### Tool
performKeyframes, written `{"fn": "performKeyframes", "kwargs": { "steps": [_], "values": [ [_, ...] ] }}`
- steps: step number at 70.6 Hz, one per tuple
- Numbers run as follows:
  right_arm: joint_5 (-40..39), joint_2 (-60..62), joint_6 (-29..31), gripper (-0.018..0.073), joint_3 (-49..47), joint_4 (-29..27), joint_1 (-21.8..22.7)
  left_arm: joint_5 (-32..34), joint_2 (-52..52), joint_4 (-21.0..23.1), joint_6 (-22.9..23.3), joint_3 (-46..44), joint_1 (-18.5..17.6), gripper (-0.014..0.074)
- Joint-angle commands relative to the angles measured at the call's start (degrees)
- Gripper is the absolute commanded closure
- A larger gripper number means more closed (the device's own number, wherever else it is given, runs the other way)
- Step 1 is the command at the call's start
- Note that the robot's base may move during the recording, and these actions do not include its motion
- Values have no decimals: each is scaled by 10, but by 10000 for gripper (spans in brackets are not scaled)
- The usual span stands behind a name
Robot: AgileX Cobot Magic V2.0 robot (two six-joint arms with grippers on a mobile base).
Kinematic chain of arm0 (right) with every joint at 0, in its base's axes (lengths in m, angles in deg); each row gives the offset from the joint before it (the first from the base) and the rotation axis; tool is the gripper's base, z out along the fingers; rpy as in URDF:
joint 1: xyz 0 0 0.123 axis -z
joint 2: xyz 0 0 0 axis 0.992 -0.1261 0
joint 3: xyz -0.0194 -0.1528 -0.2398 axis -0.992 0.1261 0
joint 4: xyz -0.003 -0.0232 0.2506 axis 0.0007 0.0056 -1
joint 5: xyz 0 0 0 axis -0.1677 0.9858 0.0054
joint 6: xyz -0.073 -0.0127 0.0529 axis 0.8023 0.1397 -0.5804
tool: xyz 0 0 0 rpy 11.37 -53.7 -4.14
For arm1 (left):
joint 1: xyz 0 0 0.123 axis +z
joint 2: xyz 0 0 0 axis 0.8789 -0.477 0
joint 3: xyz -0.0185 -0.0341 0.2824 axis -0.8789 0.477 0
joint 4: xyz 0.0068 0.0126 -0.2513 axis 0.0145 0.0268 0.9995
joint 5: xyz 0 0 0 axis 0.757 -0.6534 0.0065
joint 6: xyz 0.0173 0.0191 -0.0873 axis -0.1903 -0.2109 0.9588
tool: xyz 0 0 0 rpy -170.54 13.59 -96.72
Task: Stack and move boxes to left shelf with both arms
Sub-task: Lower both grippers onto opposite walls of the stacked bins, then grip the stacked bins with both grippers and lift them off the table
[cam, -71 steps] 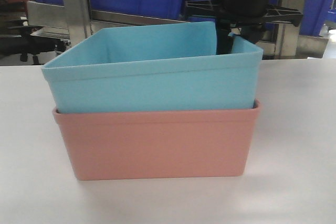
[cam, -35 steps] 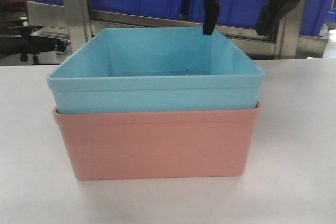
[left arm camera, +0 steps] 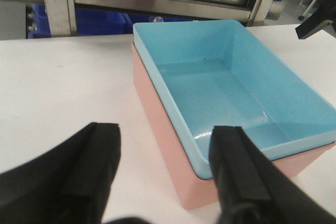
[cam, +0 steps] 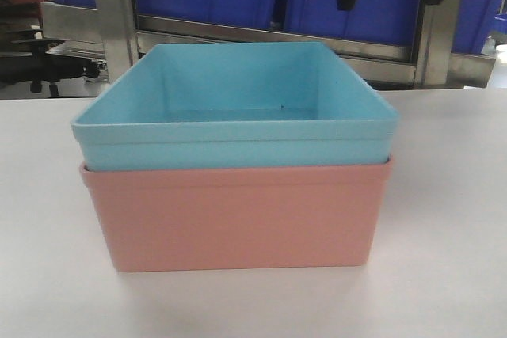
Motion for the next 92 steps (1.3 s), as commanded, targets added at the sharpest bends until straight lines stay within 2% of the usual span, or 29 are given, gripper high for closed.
{"fn": "performKeyframes", "kwargs": {
  "steps": [1, 22, 40, 50, 60, 72, 81, 92],
  "values": [
    [-19, 31, 14, -41, -21, 24, 1, 31, -57, 20, 1, -46, -4, 168],
    [-19, 29, 28, -41, -21, 22, 1, -55, -288, 37, 1, -210, -4, 143],
    [-35, 28, 28, -41, -21, -10, 1, -123, -488, 39, 1, -373, -4, 143],
    [-46, 16, 28, -41, -21, -22, 1, -156, -576, 39, 1, -436, -3, 143],
    [-40, -15, 29, -41, -21, -35, 1, -177, -631, 40, 1, -468, 13, 140],
    [-39, -52, 33, -41, -21, -45, 1, -170, -665, 43, 5, -468, 34, 56],
    [-39, -82, 58, -41, -21, -63, 1, -167, -687, 55, 5, -468, 36, 55],
    [-39, -110, 60, -41, -21, -63, 1, -153, -704, 82, 5, -468, 34, 62]
  ]
}}
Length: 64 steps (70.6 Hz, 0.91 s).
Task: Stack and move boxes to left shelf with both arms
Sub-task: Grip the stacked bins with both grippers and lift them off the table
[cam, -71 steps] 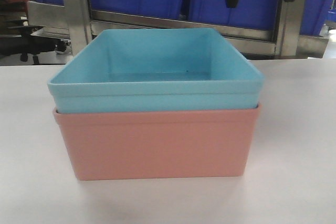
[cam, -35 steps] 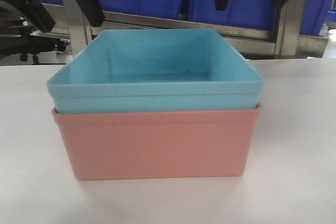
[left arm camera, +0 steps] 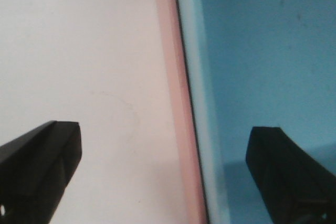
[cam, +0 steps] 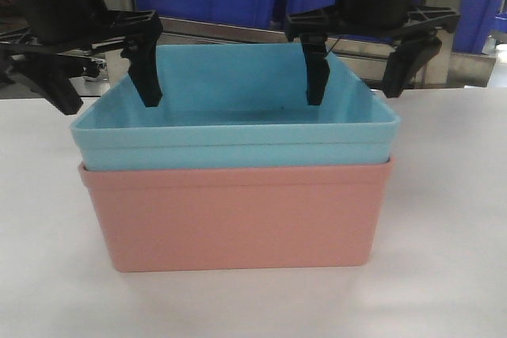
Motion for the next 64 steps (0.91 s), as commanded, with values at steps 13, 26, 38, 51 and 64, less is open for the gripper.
{"fn": "performKeyframes", "kwargs": {
  "steps": [13, 26, 38, 51, 64],
  "values": [
    [-24, -11, 13, 2, -20, 6, 1, 43, -11, 32, 5, -20, -3, 63],
    [-37, -25, 13, 157, -20, 6, 1, 43, -44, 32, 5, -20, -3, 63],
    [-36, -38, 13, 267, -20, 6, 1, 38, -58, 32, 5, -20, -3, 92],
    [-33, -40, 13, 439, -20, 6, 1, 38, -58, 32, 5, -20, -3, 337],
    [-33, -40, 13, 527, -20, 8, 1, 38, -58, 34, 5, -20, -3, 596]
  ]
}}
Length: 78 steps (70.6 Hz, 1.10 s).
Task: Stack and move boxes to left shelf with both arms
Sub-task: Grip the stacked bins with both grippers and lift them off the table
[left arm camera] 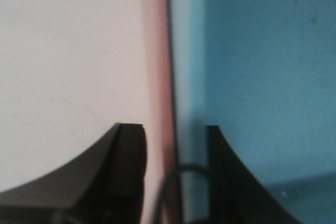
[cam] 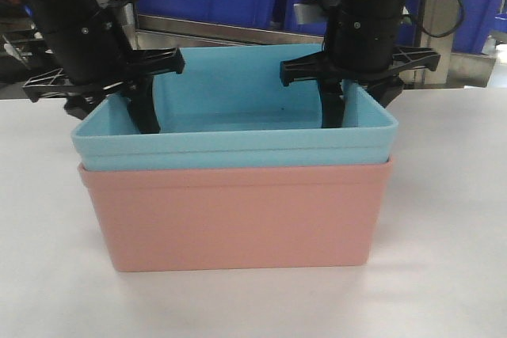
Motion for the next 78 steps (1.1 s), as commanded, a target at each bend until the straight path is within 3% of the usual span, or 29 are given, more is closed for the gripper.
{"fn": "performKeyframes", "kwargs": {
  "steps": [1, 25, 78],
  "values": [
    [-10, 21, -8, 527, -13, 6, 1, 13, 13, -9, 1, -7, -3, 591],
    [-14, 43, -8, 527, -14, 8, 1, 5, 28, -5, 1, -7, -3, 601],
    [-38, 199, -8, 527, -14, 8, 1, -13, 216, -11, 12, -7, -3, 598]
  ]
}}
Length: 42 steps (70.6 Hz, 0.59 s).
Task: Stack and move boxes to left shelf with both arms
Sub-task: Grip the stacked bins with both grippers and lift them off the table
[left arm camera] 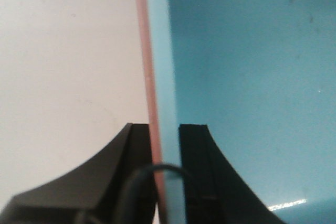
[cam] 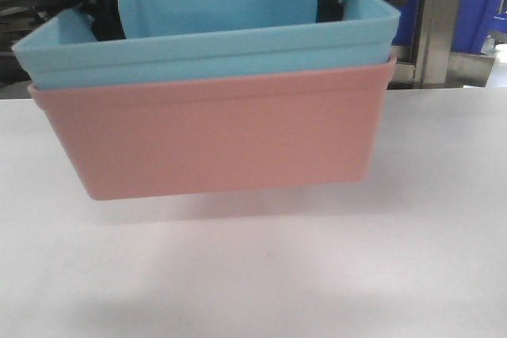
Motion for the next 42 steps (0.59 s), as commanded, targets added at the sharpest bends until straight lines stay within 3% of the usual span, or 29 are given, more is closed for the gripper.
{"fn": "performKeyframes", "kwargs": {
  "steps": [1, 25, 32, 42],
  "values": [
    [-34, 57, -9, 527, -17, 40, 7, 15, 68, 11, -3, -19, 0, 598],
    [-24, 126, -3, 527, 2, 44, 7, 26, 152, 0, 3, 1, -8, 598],
    [-29, 148, -3, 527, 29, 44, 2, 33, 173, -32, 35, 20, -30, 598],
    [-46, 183, 1, 527, 78, 46, -13, 34, 192, -110, 91, 45, -79, 598]
  ]
}}
